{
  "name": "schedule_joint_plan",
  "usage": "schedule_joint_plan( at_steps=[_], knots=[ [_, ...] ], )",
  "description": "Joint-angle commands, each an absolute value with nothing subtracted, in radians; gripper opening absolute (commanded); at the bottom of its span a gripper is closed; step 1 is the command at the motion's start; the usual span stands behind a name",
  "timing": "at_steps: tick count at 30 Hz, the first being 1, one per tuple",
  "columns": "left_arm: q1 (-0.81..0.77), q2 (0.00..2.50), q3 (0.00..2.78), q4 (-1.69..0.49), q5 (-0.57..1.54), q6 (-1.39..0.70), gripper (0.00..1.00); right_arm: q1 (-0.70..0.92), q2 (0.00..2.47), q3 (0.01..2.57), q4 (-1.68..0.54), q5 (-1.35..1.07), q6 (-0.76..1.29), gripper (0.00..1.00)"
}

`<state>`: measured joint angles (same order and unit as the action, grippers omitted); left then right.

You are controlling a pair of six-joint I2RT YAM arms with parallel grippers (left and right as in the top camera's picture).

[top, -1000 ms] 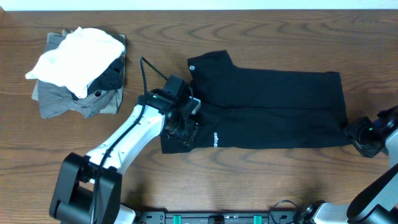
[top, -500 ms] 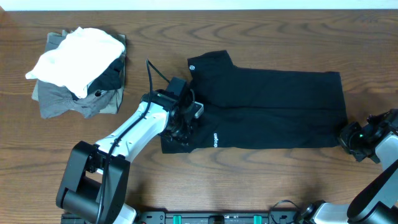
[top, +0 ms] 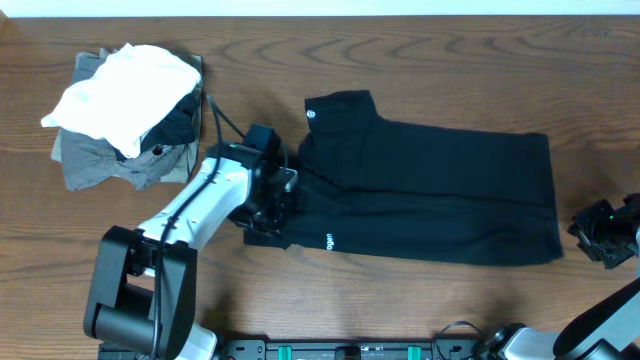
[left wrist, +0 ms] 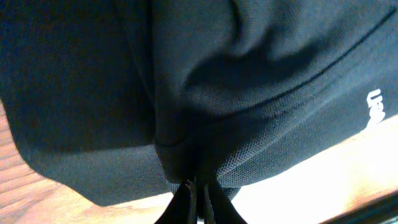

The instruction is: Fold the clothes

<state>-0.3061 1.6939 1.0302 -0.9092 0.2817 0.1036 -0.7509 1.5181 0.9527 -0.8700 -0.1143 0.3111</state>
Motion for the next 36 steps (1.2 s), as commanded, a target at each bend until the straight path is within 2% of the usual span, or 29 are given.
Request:
schedule_joint_plan(
  at_steps=[1,2,3,4,7,10,16,21,23,25,27,30,36],
  knots=[
    [-0.275,1.698,1.026,-0.918,0.254,0.090,0.07,-0.760,1.506,0.965,-0.873,-0.067,0.318,0.27],
    [-0.271,1.698,1.027,-0.923,0.254,0.086,0.16,-0.760,1.506,0.965,-0.871,-0.068,0.318,0.27],
    [-0.268,1.698,1.028,-0.927,0.254,0.075,0.35,-0.760,1.506,0.965,-0.863,-0.091,0.317,0.26],
    [-0.268,1.698,1.030,-0.931,0.254,0.063,0.50,-0.760,1.506,0.965,-0.857,-0.126,0.311,0.25],
    [-0.269,1.698,1.036,-0.939,0.253,0.057,0.59,-0.749,1.506,0.965,-0.842,-0.258,0.253,0.24],
    [-0.268,1.698,1.046,-0.938,0.253,0.057,0.59,-0.706,1.507,0.957,-0.838,-0.276,0.229,0.35],
    [-0.268,1.698,1.095,-0.939,0.253,0.057,0.59,-0.627,1.531,0.889,-0.755,-0.236,0.303,0.46],
    [-0.268,1.673,1.124,-0.945,0.253,0.057,0.59,-0.610,1.555,0.859,-0.742,-0.240,0.360,0.46],
    [-0.268,1.660,1.133,-0.945,0.253,0.057,0.63,-0.610,1.556,0.859,-0.748,-0.240,0.360,0.47],
    [-0.268,1.645,1.145,-0.945,0.253,0.057,0.64,-0.610,1.556,0.859,-0.743,-0.239,0.366,0.40],
    [-0.268,1.629,1.155,-0.944,0.253,0.057,0.65,-0.610,1.556,0.859,-0.725,-0.236,0.391,0.22],
    [-0.268,1.607,1.169,-0.941,0.253,0.057,0.68,-0.610,1.556,0.858,-0.653,-0.237,0.435,0.02],
    [-0.268,1.588,1.205,-0.934,0.253,0.057,0.68,-0.610,1.556,0.859,-0.435,-0.403,0.511,0.01]
  ],
)
